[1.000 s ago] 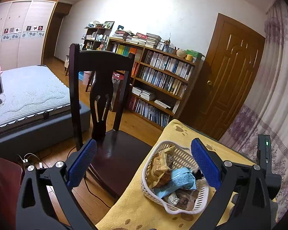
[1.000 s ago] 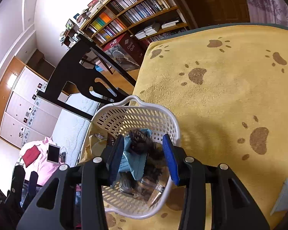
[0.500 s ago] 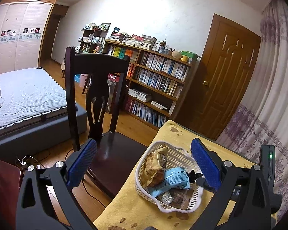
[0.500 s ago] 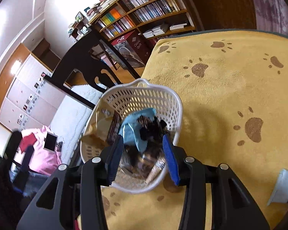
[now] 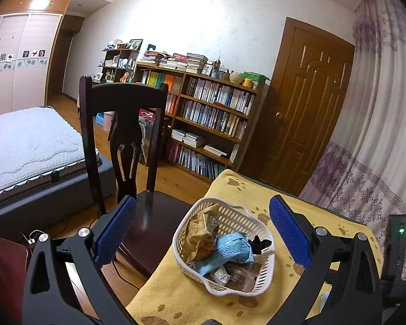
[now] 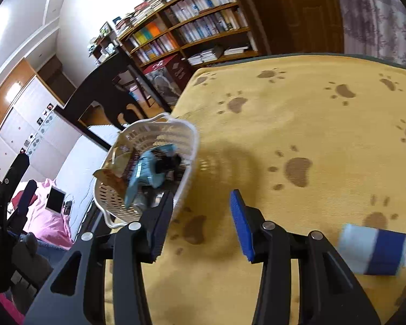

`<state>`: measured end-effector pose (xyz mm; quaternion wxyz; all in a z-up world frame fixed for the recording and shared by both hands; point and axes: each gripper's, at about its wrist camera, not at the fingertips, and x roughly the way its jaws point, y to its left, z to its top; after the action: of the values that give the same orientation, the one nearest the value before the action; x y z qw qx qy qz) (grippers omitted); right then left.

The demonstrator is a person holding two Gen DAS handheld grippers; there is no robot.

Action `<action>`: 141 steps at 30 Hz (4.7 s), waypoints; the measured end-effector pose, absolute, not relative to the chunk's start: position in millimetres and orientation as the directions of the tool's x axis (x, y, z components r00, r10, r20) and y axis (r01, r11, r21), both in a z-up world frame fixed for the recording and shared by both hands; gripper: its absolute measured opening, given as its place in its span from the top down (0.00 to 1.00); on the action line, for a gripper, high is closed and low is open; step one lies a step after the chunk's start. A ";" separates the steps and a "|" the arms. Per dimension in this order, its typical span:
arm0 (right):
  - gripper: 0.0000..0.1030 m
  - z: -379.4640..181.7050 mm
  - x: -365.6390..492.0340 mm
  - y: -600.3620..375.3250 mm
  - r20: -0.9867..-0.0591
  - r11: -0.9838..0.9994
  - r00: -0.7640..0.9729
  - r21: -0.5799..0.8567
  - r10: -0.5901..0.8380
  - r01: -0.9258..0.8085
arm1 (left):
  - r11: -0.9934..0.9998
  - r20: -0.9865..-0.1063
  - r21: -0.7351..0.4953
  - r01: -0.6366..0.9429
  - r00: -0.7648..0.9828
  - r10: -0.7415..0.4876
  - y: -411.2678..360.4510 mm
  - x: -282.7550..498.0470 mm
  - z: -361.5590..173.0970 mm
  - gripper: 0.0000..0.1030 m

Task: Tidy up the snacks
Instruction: 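Move the right tool back and grasp the white printed packet, then lift the white printed packet with the right tool while the left tool grasps the yellow jelly cup, then carry the yellow jelly cup into the basket and open the left tool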

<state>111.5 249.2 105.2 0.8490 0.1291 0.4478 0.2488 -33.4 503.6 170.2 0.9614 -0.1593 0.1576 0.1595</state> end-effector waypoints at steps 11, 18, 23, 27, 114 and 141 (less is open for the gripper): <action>0.36 122.9 90.3 165.1 -0.690 0.917 0.605 0.304 0.398 -0.256 | 0.914 -0.354 -0.235 -0.330 0.905 0.236 483.8 -31.3 170.2 0.03; 0.36 120.5 86.8 101.3 -0.693 0.930 0.631 0.337 0.349 -0.145 | 0.953 -0.354 -0.164 -0.255 0.917 0.185 448.1 -28.2 169.1 0.03; 0.36 117.9 83.8 73.7 -0.690 0.935 0.651 0.342 0.317 -0.093 | 0.973 -0.356 -0.112 -0.202 0.922 0.150 421.6 -24.2 168.4 0.03; 0.36 114.3 83.6 52.8 -0.692 0.945 0.669 0.325 0.270 -0.046 | 0.984 -0.358 -0.076 -0.162 0.925 0.125 404.2 -22.3 166.7 0.03; 0.66 8.9 -8.0 -5.4 -0.723 0.974 0.667 0.224 0.180 -0.020 | 0.904 -0.722 -0.013 0.428 0.621 -0.304 184.7 15.0 13.1 0.42; 0.66 8.5 -8.2 -6.7 -0.720 0.973 0.668 0.231 0.187 -0.023 | 0.934 -0.655 -0.076 0.349 0.689 -0.311 235.7 7.5 51.5 0.67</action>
<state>-8.2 -6.8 8.5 0.9076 0.1016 0.4032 0.0581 7.5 235.7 51.5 0.9185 0.0276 0.3513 -0.1796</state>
